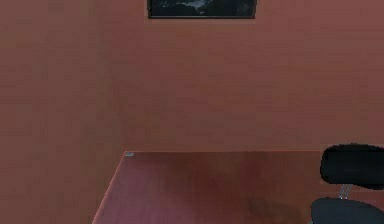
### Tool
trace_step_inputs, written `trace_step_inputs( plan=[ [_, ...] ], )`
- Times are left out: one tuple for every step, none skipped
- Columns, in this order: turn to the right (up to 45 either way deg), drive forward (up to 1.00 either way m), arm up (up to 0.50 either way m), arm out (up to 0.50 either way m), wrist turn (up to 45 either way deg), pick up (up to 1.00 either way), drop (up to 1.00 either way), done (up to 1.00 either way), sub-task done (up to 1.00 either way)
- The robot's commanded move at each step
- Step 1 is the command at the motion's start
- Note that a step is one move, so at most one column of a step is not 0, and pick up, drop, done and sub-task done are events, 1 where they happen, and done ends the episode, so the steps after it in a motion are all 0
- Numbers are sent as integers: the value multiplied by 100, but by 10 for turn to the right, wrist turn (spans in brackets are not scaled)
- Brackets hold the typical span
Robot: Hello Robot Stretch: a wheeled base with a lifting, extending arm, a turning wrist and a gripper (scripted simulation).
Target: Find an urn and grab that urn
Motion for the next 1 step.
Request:
trace_step_inputs(
  plan=[
    [0,0,0,0,0,100,0,0,0]
  ],
)
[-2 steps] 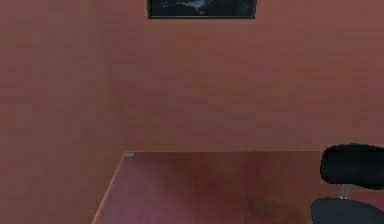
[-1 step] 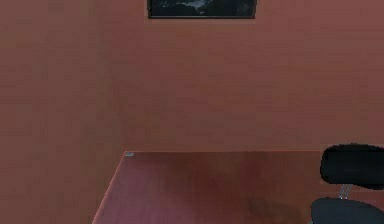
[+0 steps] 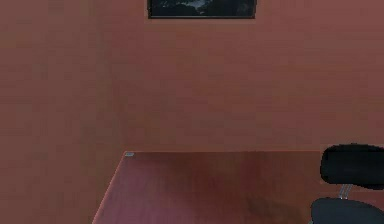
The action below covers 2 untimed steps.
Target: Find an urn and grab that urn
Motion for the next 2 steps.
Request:
trace_step_inputs(
  plan=[
    [0,0,10,0,0,0,0,0,0],
    [0,0,0,0,0,0,0,100,0]
  ],
)
